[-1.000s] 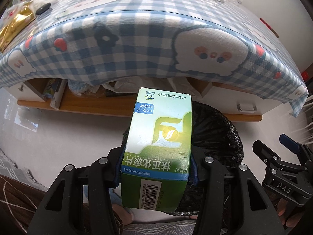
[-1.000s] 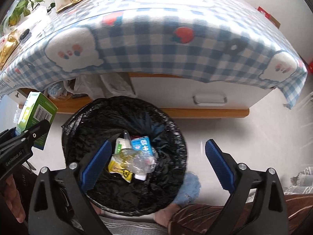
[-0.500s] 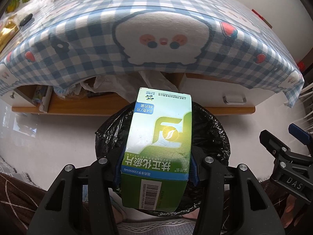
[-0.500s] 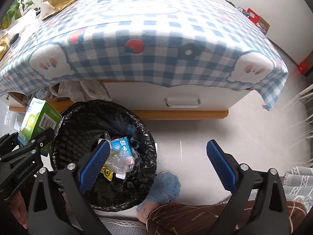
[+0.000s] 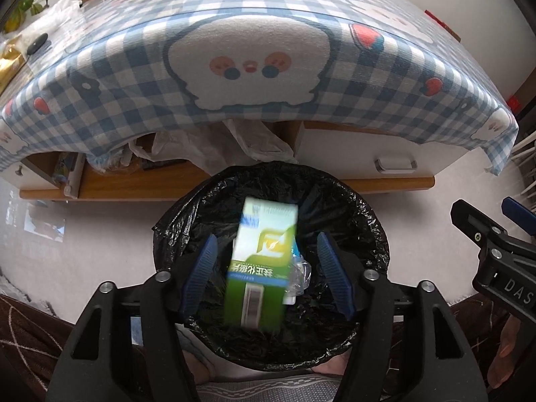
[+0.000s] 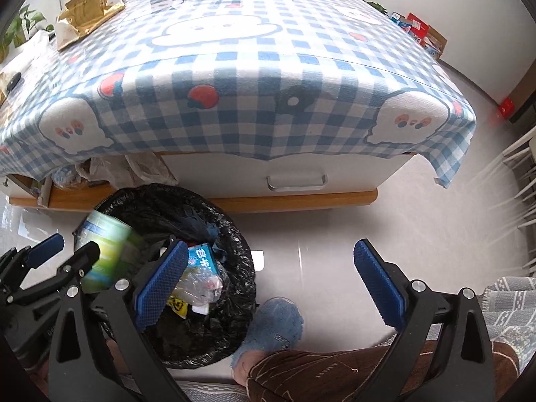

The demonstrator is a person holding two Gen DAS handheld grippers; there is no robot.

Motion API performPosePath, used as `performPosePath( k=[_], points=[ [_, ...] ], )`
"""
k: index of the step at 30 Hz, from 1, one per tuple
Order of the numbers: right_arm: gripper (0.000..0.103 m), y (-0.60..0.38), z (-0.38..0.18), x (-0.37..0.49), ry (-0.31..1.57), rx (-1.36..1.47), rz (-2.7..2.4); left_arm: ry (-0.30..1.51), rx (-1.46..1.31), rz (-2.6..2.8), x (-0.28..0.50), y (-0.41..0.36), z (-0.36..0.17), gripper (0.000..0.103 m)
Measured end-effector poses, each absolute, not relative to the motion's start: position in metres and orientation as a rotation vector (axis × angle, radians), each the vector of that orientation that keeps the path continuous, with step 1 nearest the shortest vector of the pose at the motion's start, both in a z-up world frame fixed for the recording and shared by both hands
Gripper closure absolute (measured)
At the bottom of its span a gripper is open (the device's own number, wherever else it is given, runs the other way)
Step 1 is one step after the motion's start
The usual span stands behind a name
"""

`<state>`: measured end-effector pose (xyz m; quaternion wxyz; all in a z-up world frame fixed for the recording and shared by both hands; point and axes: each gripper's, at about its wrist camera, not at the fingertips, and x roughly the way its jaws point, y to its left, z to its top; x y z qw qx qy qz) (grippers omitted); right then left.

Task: Collect trash
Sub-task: 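Open the right tool dropping the plastic bag while the left tool drops the green box, then move both tools back up toward the table items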

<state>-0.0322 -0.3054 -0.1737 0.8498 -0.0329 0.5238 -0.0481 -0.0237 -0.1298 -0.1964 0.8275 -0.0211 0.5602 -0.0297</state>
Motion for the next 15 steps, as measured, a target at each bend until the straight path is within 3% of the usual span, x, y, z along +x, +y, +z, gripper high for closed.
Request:
performPosePath(
  k=[6,15],
  points=[
    [0.008,-0.290,-0.169,-0.031,1.076,-0.065,-0.064,1.152,-0.049,-0.043,-0.027,-0.115,-0.185,0.019],
    [0.008,-0.278,-0.154,-0.028,1.016,-0.019,-0.014,1.075,-0.076,-0.006,-0.028,-0.077,-0.158,0.007]
  ],
)
